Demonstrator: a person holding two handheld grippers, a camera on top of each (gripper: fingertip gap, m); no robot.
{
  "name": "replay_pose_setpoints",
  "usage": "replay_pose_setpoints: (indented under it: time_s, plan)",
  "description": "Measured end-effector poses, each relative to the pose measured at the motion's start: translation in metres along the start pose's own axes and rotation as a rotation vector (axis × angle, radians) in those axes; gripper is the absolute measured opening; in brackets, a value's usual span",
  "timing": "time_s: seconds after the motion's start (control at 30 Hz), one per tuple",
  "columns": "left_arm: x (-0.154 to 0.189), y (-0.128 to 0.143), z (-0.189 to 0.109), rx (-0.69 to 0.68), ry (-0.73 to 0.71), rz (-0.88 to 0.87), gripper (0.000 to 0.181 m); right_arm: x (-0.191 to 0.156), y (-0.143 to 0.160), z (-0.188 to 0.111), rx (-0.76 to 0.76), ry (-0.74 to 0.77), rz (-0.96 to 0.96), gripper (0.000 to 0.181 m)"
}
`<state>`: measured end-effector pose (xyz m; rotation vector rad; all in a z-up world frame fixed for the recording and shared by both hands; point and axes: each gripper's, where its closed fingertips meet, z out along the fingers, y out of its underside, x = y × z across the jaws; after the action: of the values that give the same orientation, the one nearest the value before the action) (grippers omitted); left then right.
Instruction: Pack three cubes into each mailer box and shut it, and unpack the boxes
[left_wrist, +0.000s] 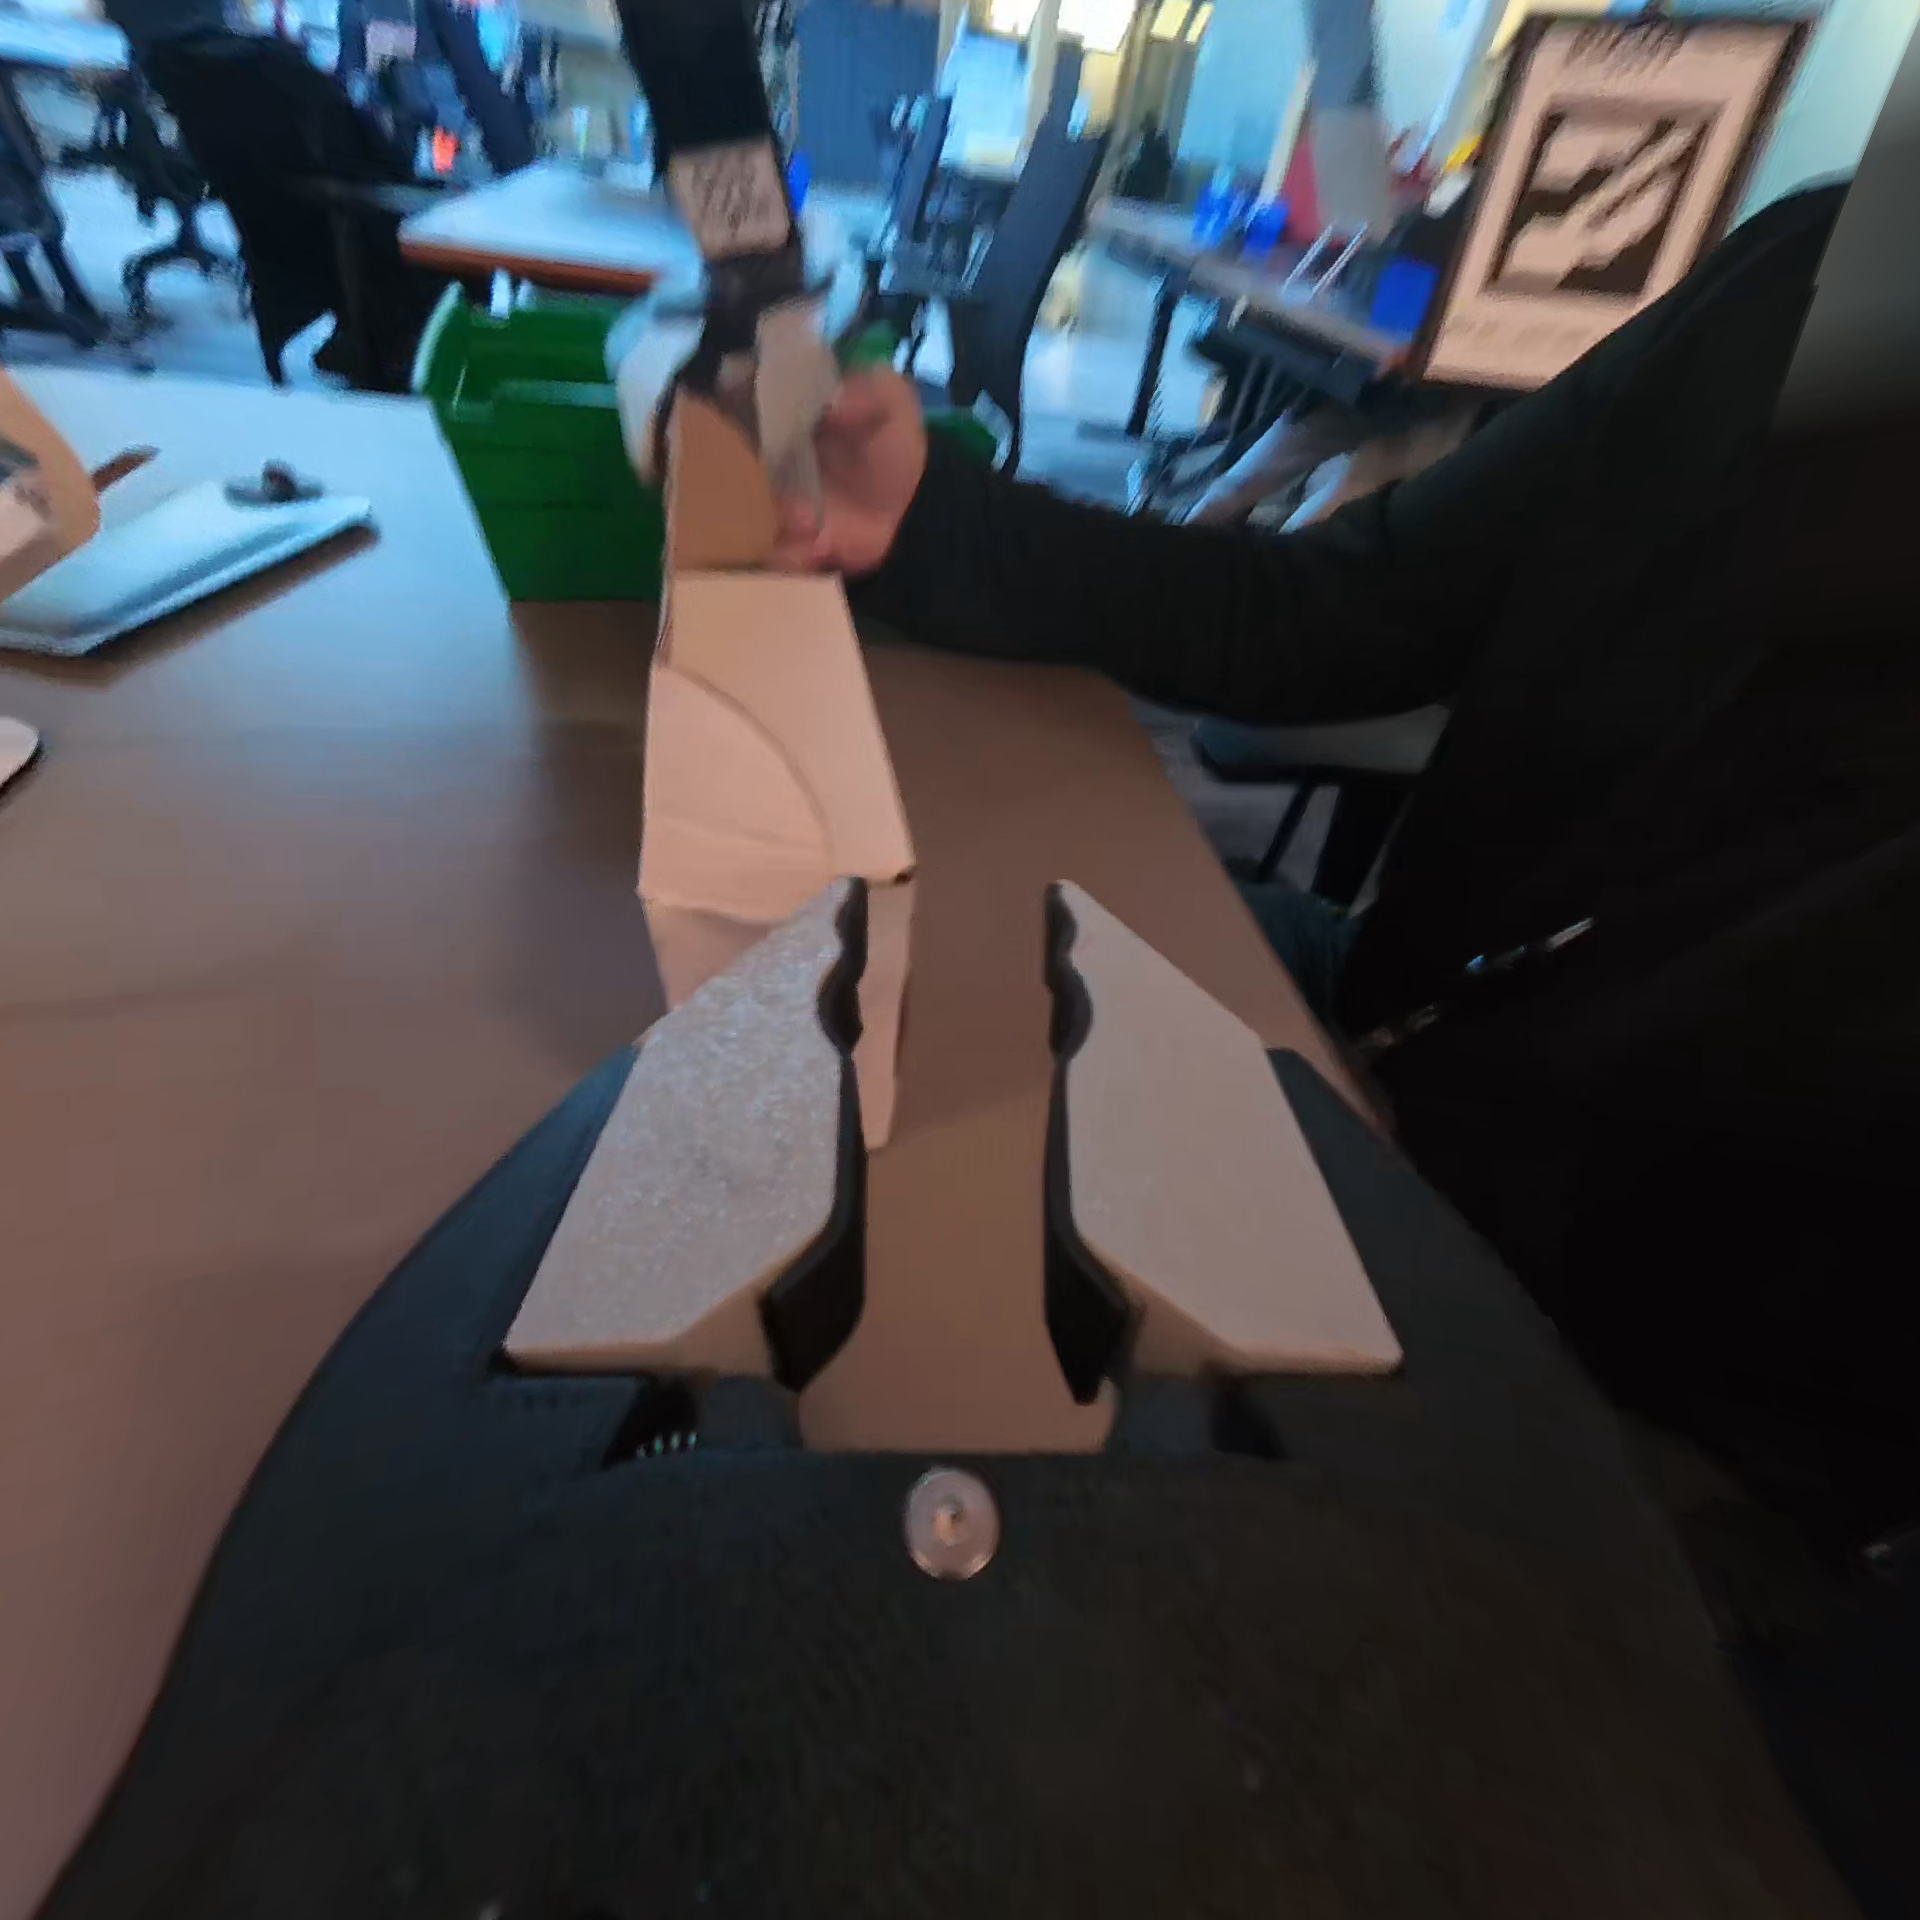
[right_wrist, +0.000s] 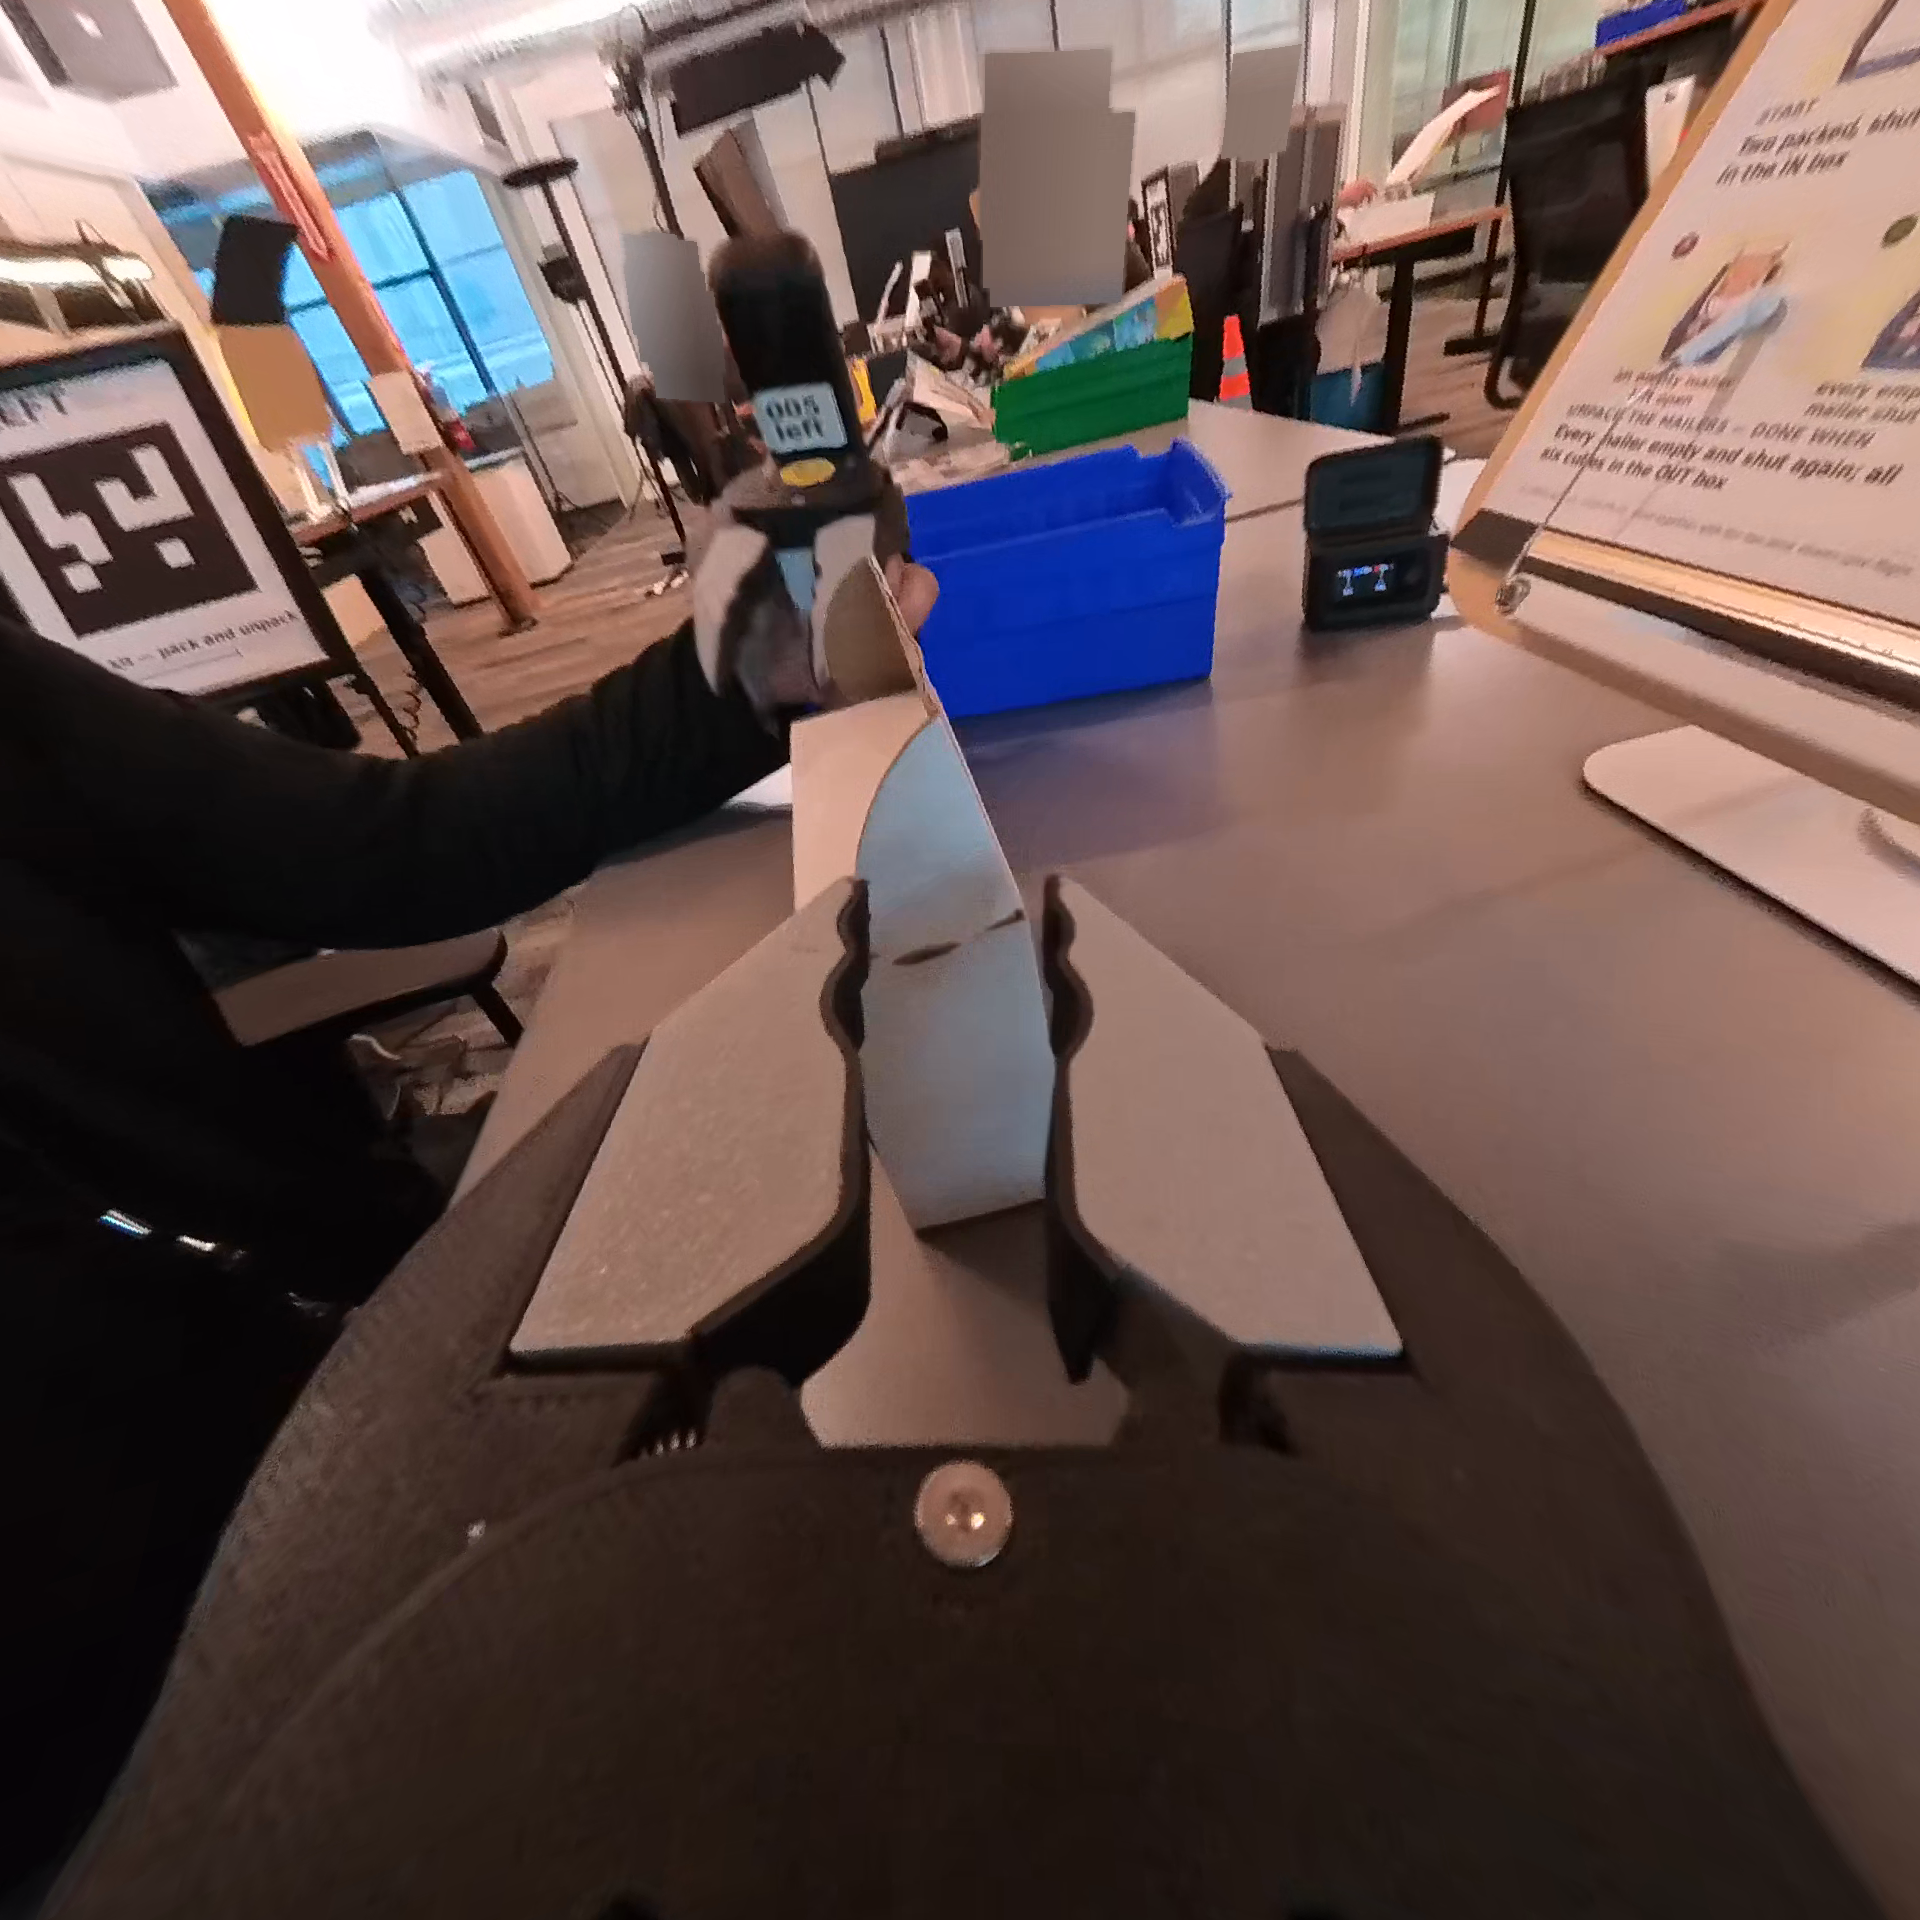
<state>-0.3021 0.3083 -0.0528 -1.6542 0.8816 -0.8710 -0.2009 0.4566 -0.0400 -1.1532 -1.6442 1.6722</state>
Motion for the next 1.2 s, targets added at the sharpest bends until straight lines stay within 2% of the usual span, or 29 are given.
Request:
replay_pose_setpoints:
  time_s: [0.1, 0.2, 0.3, 0.4, 0.5, 0.57, 0.67, 0.83, 0.97, 1.07, 1.2]
  plan:
    - [-0.004, -0.012, -0.006, 0.072, -0.020, -0.023, 0.038, 0.000, 0.008, 0.009, -0.033, -0.002, -0.005, 0.037]
    - [-0.026, -0.014, -0.014, 0.108, -0.127, -0.055, 0.043, -0.003, 0.010, 0.012, -0.040, -0.015, -0.019, 0.040]
    - [-0.042, -0.027, -0.024, 0.222, -0.191, -0.078, 0.036, -0.004, 0.007, 0.012, -0.011, -0.023, -0.034, 0.051]
    - [-0.062, -0.027, -0.027, 0.267, -0.254, -0.099, 0.040, -0.002, 0.010, 0.015, -0.009, -0.043, -0.016, 0.055]
    - [-0.062, -0.029, -0.026, 0.312, -0.186, -0.115, 0.045, 0.000, 0.012, 0.018, -0.005, -0.070, 0.002, 0.056]
    - [-0.061, -0.027, -0.021, 0.289, -0.144, -0.118, 0.060, -0.004, 0.009, 0.020, 0.016, -0.131, 0.028, 0.052]
    - [-0.058, -0.017, -0.009, 0.225, -0.110, -0.050, 0.059, -0.012, 0.011, 0.023, 0.026, -0.218, 0.062, 0.046]
    - [-0.050, -0.004, 0.006, 0.161, 0.021, -0.083, 0.062, -0.016, 0.000, 0.019, 0.085, -0.302, 0.093, 0.053]
    - [-0.052, 0.003, 0.008, 0.127, 0.046, -0.075, 0.054, -0.012, -0.001, 0.019, 0.101, -0.308, 0.083, 0.037]
    - [-0.057, -0.005, 0.005, 0.156, 0.057, -0.063, 0.052, -0.011, 0.001, 0.020, 0.098, -0.323, 0.086, 0.035]
    - [-0.051, -0.023, -0.001, 0.240, 0.152, -0.086, 0.057, -0.012, -0.008, 0.017, 0.140, -0.359, 0.091, 0.035]
